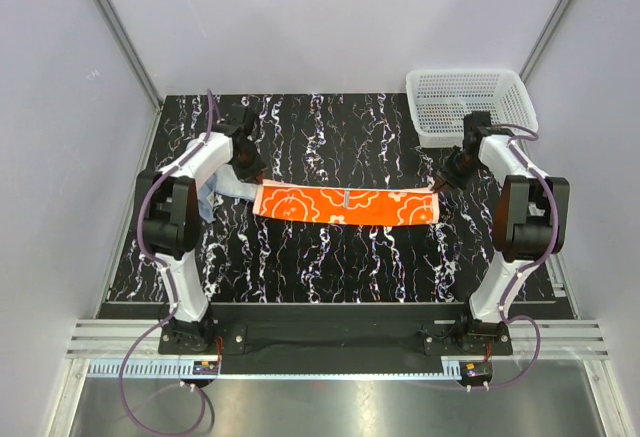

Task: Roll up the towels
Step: Fold the towel

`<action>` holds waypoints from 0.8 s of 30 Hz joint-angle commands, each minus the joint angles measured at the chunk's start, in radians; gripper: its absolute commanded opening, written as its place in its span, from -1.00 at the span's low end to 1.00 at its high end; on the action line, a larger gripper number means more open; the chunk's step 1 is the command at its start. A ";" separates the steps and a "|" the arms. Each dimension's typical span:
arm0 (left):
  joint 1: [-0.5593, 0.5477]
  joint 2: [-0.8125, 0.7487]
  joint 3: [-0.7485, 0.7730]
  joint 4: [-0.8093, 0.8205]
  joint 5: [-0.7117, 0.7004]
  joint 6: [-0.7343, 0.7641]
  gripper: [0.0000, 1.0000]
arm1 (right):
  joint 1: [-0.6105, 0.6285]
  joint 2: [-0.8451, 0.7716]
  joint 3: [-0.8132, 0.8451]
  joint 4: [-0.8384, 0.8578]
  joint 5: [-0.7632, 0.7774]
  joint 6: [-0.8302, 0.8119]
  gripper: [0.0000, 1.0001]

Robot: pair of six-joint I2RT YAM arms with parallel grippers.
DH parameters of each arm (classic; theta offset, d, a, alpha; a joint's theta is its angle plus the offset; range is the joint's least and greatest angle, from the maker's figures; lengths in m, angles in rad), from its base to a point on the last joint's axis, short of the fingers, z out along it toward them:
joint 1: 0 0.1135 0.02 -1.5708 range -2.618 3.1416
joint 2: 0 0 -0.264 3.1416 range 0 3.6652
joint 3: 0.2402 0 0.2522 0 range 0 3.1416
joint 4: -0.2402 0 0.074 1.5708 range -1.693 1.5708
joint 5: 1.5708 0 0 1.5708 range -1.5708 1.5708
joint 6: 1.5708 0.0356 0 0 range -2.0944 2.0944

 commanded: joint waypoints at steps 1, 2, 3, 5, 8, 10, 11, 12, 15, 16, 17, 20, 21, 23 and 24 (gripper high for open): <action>0.009 0.038 0.051 -0.001 -0.013 0.016 -1.00 | -0.010 0.036 0.058 0.019 -0.034 -0.016 -0.96; 0.009 0.052 0.050 -0.003 -0.014 0.014 -1.00 | -0.010 0.045 0.062 0.022 -0.040 -0.019 -0.88; 0.009 0.056 0.050 -0.004 -0.019 0.011 -1.00 | -0.010 0.062 0.063 0.027 -0.048 -0.019 -0.75; 0.009 0.061 0.044 -0.004 -0.022 0.008 -0.91 | -0.010 0.076 0.065 0.038 -0.059 -0.022 -0.36; 0.015 0.061 0.038 0.003 -0.022 0.003 -0.36 | -0.010 0.097 0.078 0.045 -0.060 -0.025 0.30; 0.022 0.055 0.041 0.008 -0.018 0.000 -0.11 | -0.010 0.110 0.101 0.044 -0.059 -0.027 0.44; 0.026 0.050 0.042 0.008 -0.016 0.000 0.23 | -0.010 0.113 0.111 0.038 -0.057 -0.027 0.53; 0.032 0.044 0.047 0.011 -0.014 0.000 0.32 | -0.010 0.116 0.123 0.032 -0.051 -0.027 0.67; 0.039 0.013 0.064 0.000 -0.025 0.011 0.59 | -0.010 0.099 0.172 0.007 -0.022 -0.034 0.89; 0.041 -0.005 0.074 -0.004 -0.033 0.019 0.61 | -0.010 0.093 0.184 -0.001 0.005 -0.039 0.95; 0.044 -0.013 0.082 -0.013 -0.039 0.022 0.64 | -0.014 0.085 0.204 -0.016 0.022 -0.044 0.97; 0.045 -0.060 0.091 -0.041 -0.065 0.042 0.69 | -0.021 0.033 0.183 -0.019 0.067 -0.048 1.00; 0.045 -0.078 0.088 -0.050 -0.076 0.046 0.70 | -0.027 -0.006 0.162 -0.011 0.073 -0.050 0.99; 0.045 -0.137 0.062 -0.055 -0.080 0.066 0.74 | -0.030 -0.051 0.075 0.015 0.075 -0.042 0.91; 0.045 -0.158 0.047 -0.056 -0.082 0.077 0.82 | -0.033 -0.097 0.044 0.019 0.076 -0.041 0.89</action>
